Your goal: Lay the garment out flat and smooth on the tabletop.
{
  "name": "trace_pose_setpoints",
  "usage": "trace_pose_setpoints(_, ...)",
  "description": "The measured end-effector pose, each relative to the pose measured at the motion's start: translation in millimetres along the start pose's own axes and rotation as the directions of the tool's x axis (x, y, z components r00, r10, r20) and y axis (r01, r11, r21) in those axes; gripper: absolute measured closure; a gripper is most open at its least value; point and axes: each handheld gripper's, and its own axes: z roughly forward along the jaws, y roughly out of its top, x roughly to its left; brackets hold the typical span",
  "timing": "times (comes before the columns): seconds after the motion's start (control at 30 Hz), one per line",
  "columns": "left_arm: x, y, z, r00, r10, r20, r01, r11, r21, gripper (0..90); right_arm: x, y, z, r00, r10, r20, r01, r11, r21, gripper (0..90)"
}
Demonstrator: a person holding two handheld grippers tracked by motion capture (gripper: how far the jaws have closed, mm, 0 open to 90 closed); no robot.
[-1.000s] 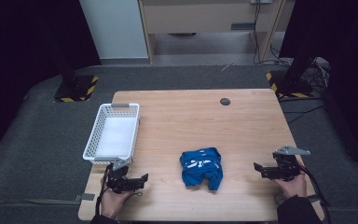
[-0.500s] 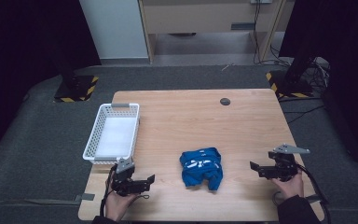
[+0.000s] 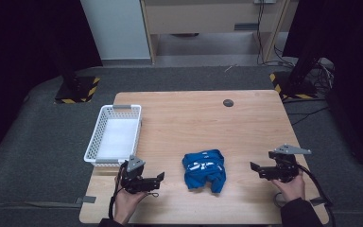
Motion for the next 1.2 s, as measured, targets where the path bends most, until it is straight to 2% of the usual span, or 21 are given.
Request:
trace_pose_setpoints(0.1,-2.6,2.3,1.7,0.9998,0.019,0.002,-0.019,0.9998,-0.011,8.9,2.5,2.5,1.1,1.0000,-0.003,-0.002,0.003,1.000,-0.005,5.2)
trace_pose_setpoints(0.4,-8.3,11.6,9.6,0.9993,0.033,0.017,-0.033,0.9990,-0.029,9.0,10.3,9.9,5.1,0.9997,-0.017,-0.017,0.017,1.000,-0.025,6.1)
trace_pose_setpoints(0.67,-13.4,19.8,19.4,0.9984,0.050,0.027,-0.050,0.9982,-0.033,9.0,15.0,13.9,8.2,0.9994,-0.022,-0.027,0.022,0.999,-0.035,6.7)
trace_pose_setpoints(0.8,-16.1,23.0,23.3,0.9971,0.072,0.024,-0.071,0.9971,-0.028,9.1,17.7,16.5,9.3,0.9992,-0.022,-0.032,0.021,0.999,-0.040,6.7)
trace_pose_setpoints(1.2,-13.7,34.2,33.6,0.9979,0.056,0.032,-0.055,0.9979,-0.034,9.2,23.0,22.4,13.9,0.9981,-0.039,-0.048,0.037,0.998,-0.044,7.4)
